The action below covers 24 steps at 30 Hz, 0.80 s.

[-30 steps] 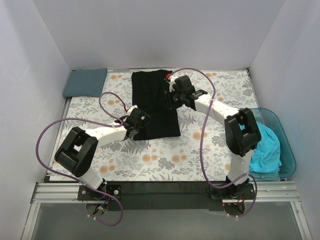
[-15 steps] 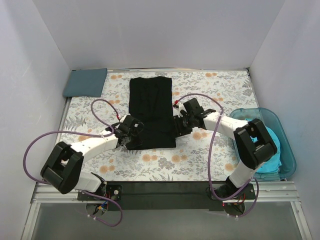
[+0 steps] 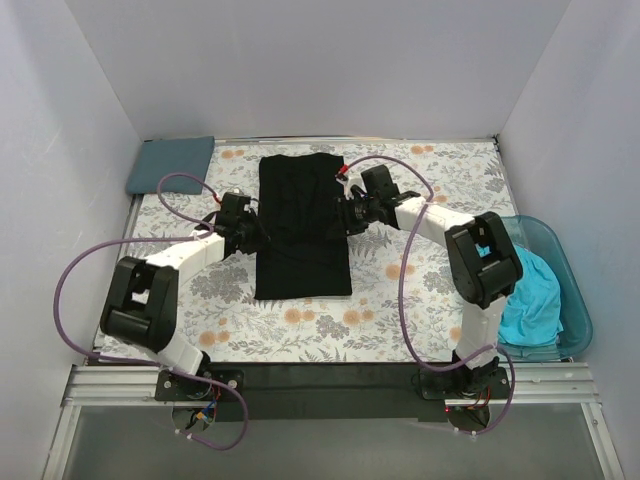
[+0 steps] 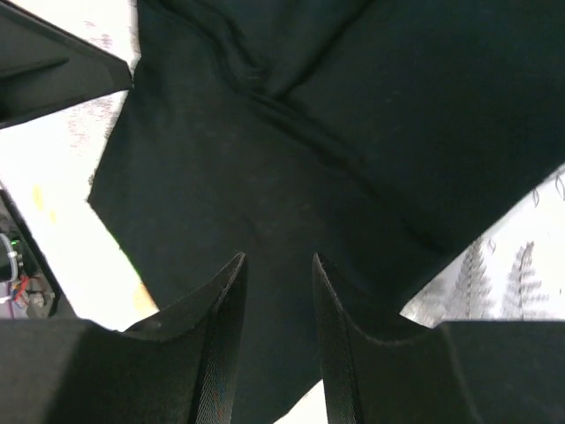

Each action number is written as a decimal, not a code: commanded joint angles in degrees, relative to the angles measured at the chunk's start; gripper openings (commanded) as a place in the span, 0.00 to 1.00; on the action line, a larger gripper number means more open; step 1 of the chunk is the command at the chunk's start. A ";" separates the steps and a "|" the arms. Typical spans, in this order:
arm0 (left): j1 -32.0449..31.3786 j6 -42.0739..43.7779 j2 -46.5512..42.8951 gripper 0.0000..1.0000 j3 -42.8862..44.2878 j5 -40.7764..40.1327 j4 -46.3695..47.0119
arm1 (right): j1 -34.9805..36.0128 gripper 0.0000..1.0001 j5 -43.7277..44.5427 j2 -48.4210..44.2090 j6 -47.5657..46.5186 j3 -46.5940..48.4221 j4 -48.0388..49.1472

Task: Fold and stack the t-shirts
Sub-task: Fold the tshirt

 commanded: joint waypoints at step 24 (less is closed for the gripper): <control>1.53 -2.42 -21.25 0.40 -13.53 8.82 1.87 | 0.86 0.36 -13.92 -6.09 10.65 -10.09 14.96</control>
